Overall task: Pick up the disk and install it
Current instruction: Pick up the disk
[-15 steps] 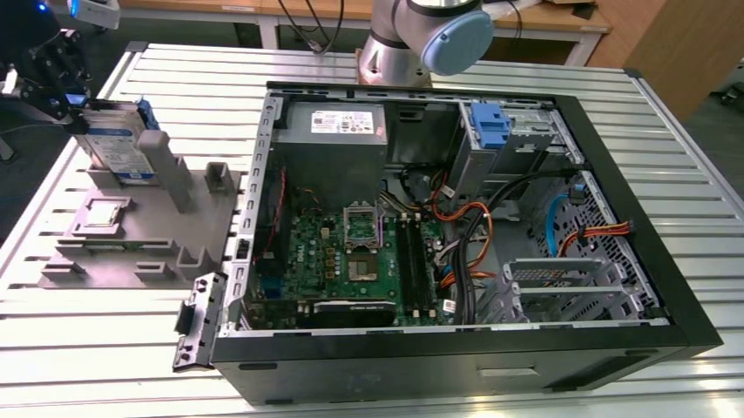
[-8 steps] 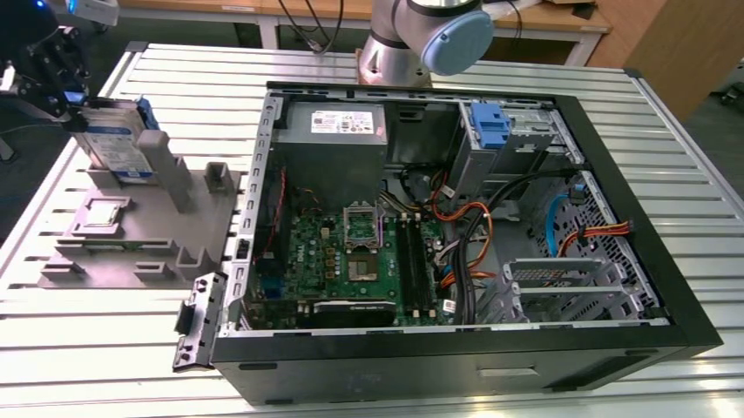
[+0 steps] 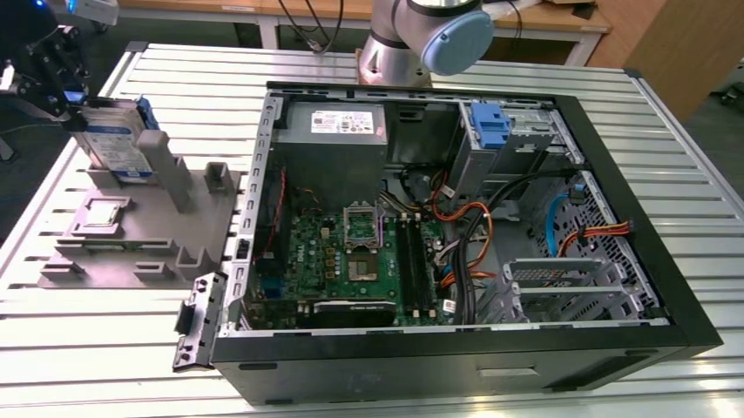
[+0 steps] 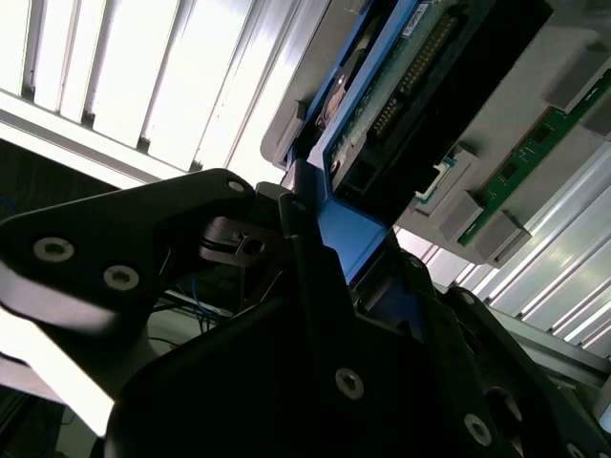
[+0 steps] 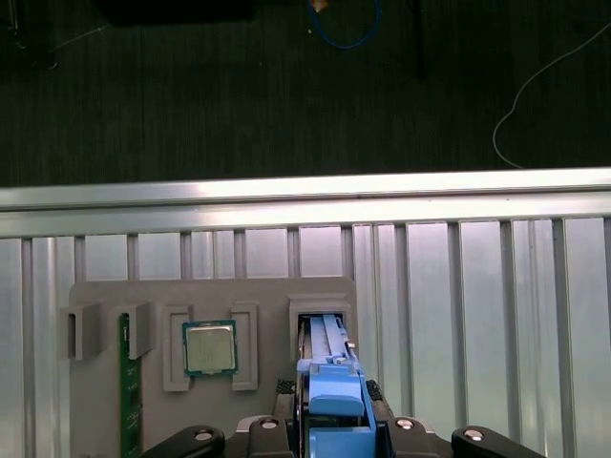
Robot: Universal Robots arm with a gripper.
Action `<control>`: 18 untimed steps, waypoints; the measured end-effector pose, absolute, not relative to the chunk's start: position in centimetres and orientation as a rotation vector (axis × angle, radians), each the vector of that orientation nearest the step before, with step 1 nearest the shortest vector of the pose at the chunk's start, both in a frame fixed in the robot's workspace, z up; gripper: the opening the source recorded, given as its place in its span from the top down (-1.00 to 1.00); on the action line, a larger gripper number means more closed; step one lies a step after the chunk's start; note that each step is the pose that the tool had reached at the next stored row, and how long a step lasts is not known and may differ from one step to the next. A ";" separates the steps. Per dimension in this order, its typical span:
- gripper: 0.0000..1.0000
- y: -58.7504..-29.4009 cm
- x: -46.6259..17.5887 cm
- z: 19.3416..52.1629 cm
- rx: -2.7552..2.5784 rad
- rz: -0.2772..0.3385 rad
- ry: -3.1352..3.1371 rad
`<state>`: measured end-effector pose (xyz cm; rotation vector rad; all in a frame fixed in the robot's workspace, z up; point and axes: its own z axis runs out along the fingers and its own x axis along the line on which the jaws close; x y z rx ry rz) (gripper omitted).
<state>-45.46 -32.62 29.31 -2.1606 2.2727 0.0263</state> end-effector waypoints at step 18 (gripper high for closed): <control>0.11 -32.6 -45.5 29.3 -2.161 0.026 2.273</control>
